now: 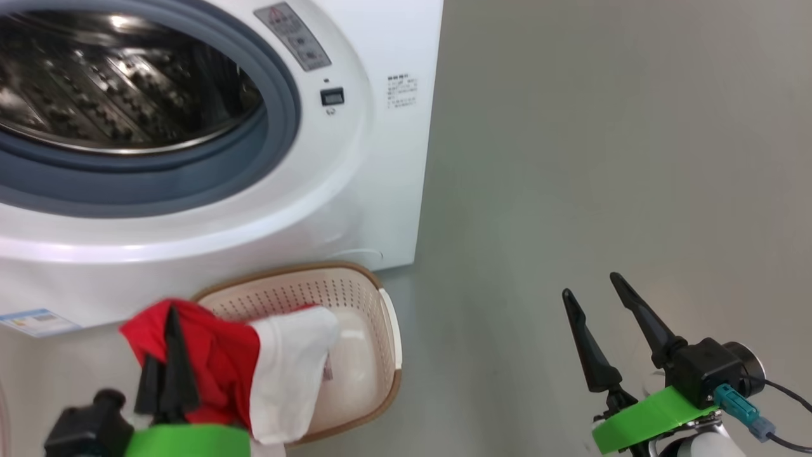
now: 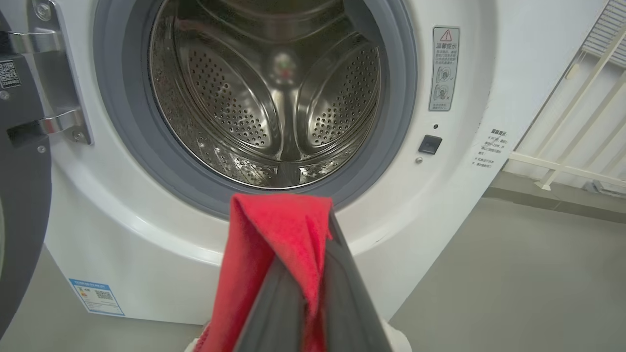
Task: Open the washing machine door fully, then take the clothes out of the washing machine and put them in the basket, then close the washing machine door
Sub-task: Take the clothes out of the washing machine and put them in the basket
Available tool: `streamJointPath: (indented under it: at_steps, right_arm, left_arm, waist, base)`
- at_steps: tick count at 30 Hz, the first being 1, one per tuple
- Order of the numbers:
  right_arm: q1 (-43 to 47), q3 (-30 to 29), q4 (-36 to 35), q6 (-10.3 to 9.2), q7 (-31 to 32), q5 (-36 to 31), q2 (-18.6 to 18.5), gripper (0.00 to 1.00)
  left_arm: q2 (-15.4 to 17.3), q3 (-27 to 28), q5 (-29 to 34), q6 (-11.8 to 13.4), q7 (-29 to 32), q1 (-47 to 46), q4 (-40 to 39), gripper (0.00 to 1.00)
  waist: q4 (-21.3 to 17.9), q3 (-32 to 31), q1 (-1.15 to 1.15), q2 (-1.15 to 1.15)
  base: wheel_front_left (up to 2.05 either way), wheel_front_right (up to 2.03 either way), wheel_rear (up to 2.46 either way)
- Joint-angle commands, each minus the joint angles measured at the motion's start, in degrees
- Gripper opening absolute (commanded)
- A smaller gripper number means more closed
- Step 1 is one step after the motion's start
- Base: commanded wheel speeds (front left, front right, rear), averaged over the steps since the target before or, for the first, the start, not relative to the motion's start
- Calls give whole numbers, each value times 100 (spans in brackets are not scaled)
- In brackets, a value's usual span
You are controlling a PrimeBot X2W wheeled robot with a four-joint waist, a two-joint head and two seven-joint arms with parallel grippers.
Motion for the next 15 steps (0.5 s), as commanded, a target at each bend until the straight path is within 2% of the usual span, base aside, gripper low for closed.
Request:
streamJointPath:
  at_steps: [1,7,15]
  right_arm:
    - [-266,100,-170,2,-48,99,-24,100]
    - [-500,126,-198,2,-93,180,-33,100]
    - [-861,233,-153,2,-130,334,-25,100]
  left_arm:
    - [-65,327,124,-206,-73,-406,-65,0]
    - [-322,696,373,-605,-75,-824,283,0]
    - [-428,887,519,-935,-76,-1300,1103,0]
  waist:
    - [-94,332,0,0]
    - [-229,908,0,0]
    - [-408,1588,0,0]
  base:
    - [0,0,0]
    - [0,0,0]
    - [0,0,0]
